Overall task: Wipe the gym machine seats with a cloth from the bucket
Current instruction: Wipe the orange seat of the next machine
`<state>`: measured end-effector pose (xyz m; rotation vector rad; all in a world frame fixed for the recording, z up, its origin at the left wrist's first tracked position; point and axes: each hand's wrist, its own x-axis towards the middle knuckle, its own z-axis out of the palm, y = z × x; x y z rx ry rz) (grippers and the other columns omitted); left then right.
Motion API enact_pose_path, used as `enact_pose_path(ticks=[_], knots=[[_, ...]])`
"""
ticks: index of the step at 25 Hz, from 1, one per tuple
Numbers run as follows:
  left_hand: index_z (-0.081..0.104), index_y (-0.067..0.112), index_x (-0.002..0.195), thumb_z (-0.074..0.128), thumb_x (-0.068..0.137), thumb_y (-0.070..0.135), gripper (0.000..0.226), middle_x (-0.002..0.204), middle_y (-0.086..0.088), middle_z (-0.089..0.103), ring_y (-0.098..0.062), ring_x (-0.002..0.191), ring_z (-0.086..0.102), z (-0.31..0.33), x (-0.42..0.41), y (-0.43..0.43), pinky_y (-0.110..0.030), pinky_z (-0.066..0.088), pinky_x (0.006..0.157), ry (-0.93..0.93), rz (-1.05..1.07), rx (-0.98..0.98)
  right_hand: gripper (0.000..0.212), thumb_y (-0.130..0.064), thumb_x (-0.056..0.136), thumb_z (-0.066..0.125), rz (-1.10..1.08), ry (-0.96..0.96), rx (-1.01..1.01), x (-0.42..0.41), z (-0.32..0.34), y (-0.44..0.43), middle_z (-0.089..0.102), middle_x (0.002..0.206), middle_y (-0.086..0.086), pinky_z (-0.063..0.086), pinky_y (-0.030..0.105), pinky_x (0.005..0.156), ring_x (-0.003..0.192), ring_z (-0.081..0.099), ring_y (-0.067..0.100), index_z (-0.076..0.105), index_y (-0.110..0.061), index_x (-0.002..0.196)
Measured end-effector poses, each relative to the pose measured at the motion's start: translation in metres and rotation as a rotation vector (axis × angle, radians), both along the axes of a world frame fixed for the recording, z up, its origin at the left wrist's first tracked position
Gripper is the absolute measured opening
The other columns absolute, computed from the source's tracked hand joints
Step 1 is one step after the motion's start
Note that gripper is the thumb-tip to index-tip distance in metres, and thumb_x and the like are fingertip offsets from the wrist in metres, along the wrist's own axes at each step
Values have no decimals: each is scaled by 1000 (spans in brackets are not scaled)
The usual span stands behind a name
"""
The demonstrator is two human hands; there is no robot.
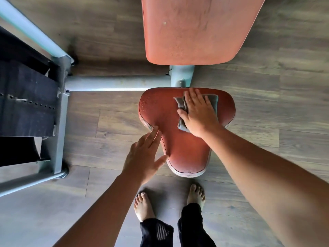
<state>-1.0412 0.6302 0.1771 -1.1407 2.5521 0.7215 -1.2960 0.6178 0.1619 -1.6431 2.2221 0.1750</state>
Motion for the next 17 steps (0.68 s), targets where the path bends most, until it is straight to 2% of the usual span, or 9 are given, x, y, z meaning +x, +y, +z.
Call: enact_pose_path(ticks=[3,6,9,11,14,15,17], knots=[[9,25,163,21,94,74,86,171,10,-4,-22,154,19,-1,1,-1,-48,34,116,5,10,14,80,-63,100,12,-44,-6,-10,24,-2,-15,3,170,10,8,47,127,157,1,26,6,-11,161],[7,26,163,24,95,73,84,171,11,-6,-22,153,19,-2,2,0,-49,35,116,13,15,21,75,-60,103,18,142,-72,-52,53,17,50,7,170,7,12,48,127,157,5,24,12,-13,161],[5,28,163,27,96,73,83,170,14,-9,-22,154,18,-3,4,1,-49,33,117,36,33,42,71,-56,102,27,260,-124,-93,18,19,79,14,169,4,19,49,125,156,12,23,19,-17,160],[0,30,162,25,97,73,82,169,17,-14,-21,155,13,-4,3,2,-49,29,120,23,40,52,70,-56,102,24,174,-48,-93,-17,5,52,16,168,6,18,51,125,156,14,25,20,-16,160],[-1,31,162,22,94,73,83,168,18,-17,-16,155,2,-2,-2,5,-45,20,124,2,80,58,74,-57,101,21,-97,46,-15,-36,-14,-8,11,169,7,9,47,126,157,7,23,14,-14,161],[-1,31,162,21,93,73,83,168,18,-18,-14,155,-1,-1,-4,5,-44,16,125,4,98,61,75,-57,101,20,-133,57,-2,-28,-16,-16,10,170,8,8,46,127,157,6,24,12,-12,161],[-2,30,162,22,95,71,82,167,17,-21,-12,155,-6,1,-10,8,-42,10,126,23,111,72,76,-58,101,18,-75,33,-32,-4,-11,-4,11,169,10,11,48,126,157,7,25,12,-11,161]])
